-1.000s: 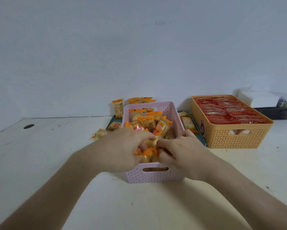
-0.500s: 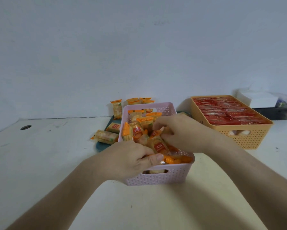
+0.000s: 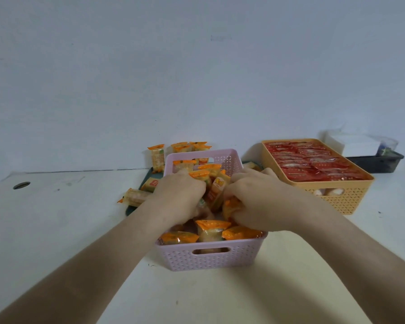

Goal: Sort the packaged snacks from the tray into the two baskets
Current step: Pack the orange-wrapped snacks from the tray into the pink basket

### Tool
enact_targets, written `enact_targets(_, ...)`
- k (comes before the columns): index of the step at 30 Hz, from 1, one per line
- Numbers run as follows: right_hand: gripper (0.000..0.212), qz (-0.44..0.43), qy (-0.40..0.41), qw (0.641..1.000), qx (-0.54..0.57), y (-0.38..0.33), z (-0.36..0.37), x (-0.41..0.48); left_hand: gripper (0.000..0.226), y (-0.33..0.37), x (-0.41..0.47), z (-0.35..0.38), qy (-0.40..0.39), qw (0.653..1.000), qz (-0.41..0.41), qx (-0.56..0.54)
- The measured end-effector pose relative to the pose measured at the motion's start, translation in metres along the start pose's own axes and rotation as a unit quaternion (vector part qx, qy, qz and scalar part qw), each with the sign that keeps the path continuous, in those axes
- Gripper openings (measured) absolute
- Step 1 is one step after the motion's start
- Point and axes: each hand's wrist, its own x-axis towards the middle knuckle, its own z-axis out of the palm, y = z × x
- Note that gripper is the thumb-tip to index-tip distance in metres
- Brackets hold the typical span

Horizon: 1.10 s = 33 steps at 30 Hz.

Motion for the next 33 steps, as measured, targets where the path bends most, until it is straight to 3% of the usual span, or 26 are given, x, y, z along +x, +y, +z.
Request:
enact_targets(4,0.018,0.001,-0.016,0.999,0.030,-0.002,0.002,-0.013,0.014,-0.001,0.002,0.004,0.057,0.996,-0.019,-0.069)
enact_targets(6,0.030,0.006,-0.054,0.997,0.051,-0.001,0.000,-0.016,0.009,-0.001,0.000,0.001,0.069,0.994,-0.005,-0.090)
enact_targets(9,0.051,0.005,-0.107,0.992,0.066,0.003,-0.005,-0.016,0.019,-0.002,-0.012,-0.008,0.066,0.985,0.022,-0.155)
enact_targets(12,0.044,0.003,-0.098,0.994,0.049,0.005,-0.006,-0.013,0.029,0.001,-0.027,-0.018,0.053,0.975,0.028,-0.213)
enact_targets(16,0.026,-0.012,-0.048,0.999,0.020,0.001,0.001,-0.008,0.010,0.006,-0.040,-0.025,-0.049,0.959,0.063,-0.272)
enact_targets(20,0.028,0.001,-0.028,0.999,0.028,0.000,0.006,-0.008,0.042,0.009,-0.047,-0.025,-0.124,0.958,0.059,-0.252)
enact_targets(25,0.030,-0.005,-0.044,0.999,0.028,0.003,-0.004,-0.014,0.051,0.008,-0.047,-0.021,-0.144,0.955,0.034,-0.256)
enact_targets(29,0.014,-0.011,-0.101,0.994,0.028,0.007,-0.012,-0.019,0.050,0.011,-0.049,-0.019,-0.116,0.944,0.027,-0.307)
enact_targets(33,0.041,0.007,-0.068,0.996,0.053,0.009,-0.002,-0.016,0.040,0.013,-0.050,-0.011,-0.058,0.947,0.034,-0.315)
